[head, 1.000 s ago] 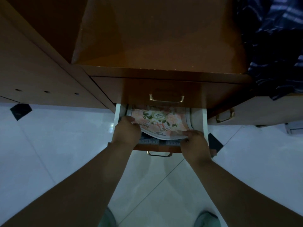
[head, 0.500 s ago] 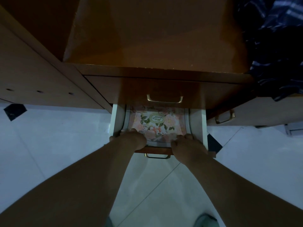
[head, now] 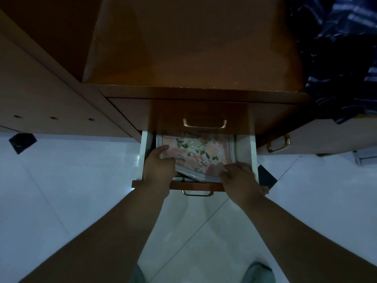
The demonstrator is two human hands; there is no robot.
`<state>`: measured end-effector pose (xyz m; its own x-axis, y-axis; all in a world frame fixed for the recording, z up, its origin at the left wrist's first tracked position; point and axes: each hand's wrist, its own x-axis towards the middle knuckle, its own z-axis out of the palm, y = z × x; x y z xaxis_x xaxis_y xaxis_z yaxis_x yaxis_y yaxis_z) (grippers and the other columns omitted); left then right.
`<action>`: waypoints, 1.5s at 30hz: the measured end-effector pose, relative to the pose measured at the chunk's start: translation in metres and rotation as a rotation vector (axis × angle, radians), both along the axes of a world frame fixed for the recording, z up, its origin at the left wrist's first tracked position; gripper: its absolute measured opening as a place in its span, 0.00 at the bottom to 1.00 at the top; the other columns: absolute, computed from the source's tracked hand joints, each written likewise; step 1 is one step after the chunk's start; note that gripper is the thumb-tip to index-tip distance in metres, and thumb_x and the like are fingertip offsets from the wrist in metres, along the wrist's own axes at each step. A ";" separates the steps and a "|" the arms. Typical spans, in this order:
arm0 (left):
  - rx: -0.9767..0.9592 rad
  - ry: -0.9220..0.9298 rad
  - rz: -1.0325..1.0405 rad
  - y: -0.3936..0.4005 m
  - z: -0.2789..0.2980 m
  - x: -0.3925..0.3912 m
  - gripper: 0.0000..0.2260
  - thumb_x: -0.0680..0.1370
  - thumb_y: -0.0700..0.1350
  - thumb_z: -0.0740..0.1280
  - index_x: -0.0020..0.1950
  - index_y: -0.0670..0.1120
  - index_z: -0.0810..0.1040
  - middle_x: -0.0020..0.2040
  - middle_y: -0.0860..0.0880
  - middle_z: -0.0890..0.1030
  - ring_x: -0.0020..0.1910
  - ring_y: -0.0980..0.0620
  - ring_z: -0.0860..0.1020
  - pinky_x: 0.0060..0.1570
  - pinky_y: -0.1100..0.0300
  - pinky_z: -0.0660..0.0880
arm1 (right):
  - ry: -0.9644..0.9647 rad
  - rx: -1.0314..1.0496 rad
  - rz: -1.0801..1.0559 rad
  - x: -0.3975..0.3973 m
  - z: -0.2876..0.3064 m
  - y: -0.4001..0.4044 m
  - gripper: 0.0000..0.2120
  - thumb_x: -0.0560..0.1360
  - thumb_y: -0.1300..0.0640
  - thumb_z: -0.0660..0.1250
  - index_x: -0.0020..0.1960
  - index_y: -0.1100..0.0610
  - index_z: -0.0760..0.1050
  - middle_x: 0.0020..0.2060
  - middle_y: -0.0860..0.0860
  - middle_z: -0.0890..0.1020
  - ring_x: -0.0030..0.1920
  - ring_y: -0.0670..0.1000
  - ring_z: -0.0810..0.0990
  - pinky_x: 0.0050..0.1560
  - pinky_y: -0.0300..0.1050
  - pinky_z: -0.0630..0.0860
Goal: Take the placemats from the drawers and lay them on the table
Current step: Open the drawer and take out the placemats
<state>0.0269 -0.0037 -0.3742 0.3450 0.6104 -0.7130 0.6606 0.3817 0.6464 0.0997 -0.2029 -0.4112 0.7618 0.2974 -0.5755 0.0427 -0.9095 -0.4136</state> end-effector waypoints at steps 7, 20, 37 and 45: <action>-0.323 -0.081 0.206 0.027 0.037 -0.014 0.29 0.80 0.32 0.63 0.77 0.55 0.69 0.65 0.43 0.78 0.60 0.41 0.79 0.65 0.45 0.76 | 0.071 0.222 -0.255 0.007 0.028 -0.012 0.15 0.80 0.54 0.62 0.66 0.53 0.77 0.63 0.52 0.78 0.64 0.53 0.75 0.64 0.44 0.70; -0.255 0.194 -0.323 0.035 0.052 -0.070 0.30 0.78 0.37 0.63 0.77 0.59 0.64 0.62 0.49 0.76 0.57 0.45 0.76 0.54 0.50 0.78 | 0.142 0.018 -0.378 0.001 0.058 -0.027 0.24 0.71 0.56 0.73 0.66 0.55 0.77 0.60 0.53 0.79 0.49 0.52 0.78 0.45 0.41 0.73; -0.010 0.186 -0.901 0.038 0.063 -0.086 0.31 0.60 0.58 0.85 0.58 0.57 0.78 0.52 0.62 0.82 0.50 0.62 0.81 0.42 0.70 0.78 | 0.215 0.031 -0.396 -0.006 0.073 -0.030 0.14 0.72 0.56 0.75 0.56 0.57 0.79 0.54 0.53 0.79 0.54 0.56 0.81 0.57 0.51 0.80; -0.242 0.251 -0.414 0.053 0.053 -0.079 0.16 0.75 0.41 0.77 0.61 0.51 0.78 0.59 0.44 0.81 0.52 0.41 0.84 0.52 0.44 0.83 | 0.651 0.270 -0.558 -0.001 0.072 -0.046 0.21 0.68 0.65 0.77 0.55 0.45 0.83 0.56 0.52 0.82 0.51 0.57 0.85 0.54 0.57 0.82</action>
<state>-0.0524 0.0495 -0.3211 0.3232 0.2678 -0.9076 0.9100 0.1753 0.3758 0.0984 -0.2493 -0.3393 0.3831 0.1691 -0.9081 -0.6942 -0.5959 -0.4038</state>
